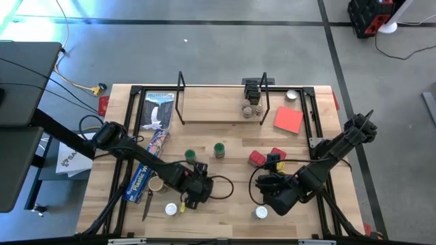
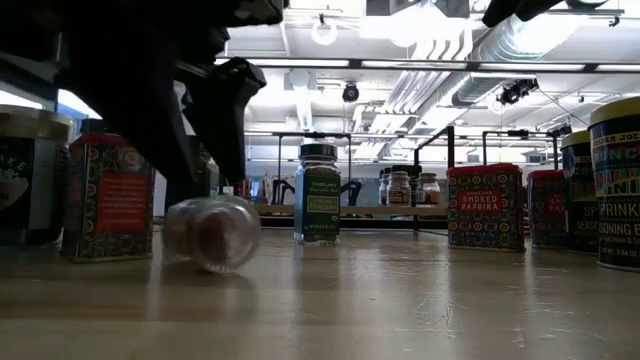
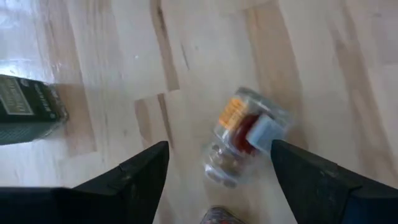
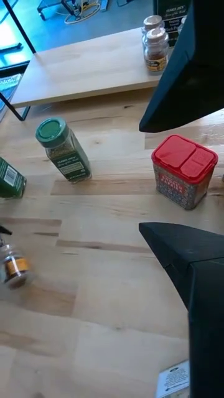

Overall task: Shelf spices
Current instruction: Put the transparent seasoning bottle on the shelf

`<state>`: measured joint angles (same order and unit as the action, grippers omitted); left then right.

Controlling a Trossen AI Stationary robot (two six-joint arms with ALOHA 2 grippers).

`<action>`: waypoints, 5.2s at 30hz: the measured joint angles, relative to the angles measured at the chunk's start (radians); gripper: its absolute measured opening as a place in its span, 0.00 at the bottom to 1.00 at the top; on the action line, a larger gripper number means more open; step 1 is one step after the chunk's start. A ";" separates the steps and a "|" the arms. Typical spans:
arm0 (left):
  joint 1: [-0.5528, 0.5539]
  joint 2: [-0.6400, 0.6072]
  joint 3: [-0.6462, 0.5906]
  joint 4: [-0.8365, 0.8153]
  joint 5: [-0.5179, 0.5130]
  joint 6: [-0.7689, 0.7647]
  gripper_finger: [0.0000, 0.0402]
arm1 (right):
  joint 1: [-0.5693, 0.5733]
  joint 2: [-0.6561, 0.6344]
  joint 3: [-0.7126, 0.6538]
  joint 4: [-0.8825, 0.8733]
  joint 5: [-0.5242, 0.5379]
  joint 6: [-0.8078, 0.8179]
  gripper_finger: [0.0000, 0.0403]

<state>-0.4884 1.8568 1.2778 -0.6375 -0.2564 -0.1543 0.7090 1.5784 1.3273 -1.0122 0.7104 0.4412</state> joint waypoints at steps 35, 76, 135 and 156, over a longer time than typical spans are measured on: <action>0.156 0.103 -0.070 0.237 0.115 0.506 0.65 | 0.005 0.000 -0.001 0.007 0.040 0.013 0.60; 0.254 0.452 0.690 -0.907 0.359 0.037 0.47 | 0.005 0.000 -0.001 0.005 0.051 0.030 0.60; -0.210 -0.192 0.314 -0.886 -0.610 -1.190 0.60 | -0.467 0.391 0.181 0.645 -0.701 -0.693 0.60; -0.215 -0.192 0.256 -0.876 -0.566 -1.231 0.60 | -0.480 0.568 0.328 0.536 -0.720 -0.625 0.60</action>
<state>-0.7033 1.6646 1.5340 -1.5140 -0.8220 -1.3854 0.2287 2.1463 1.6558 -0.4761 -0.0097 -0.1837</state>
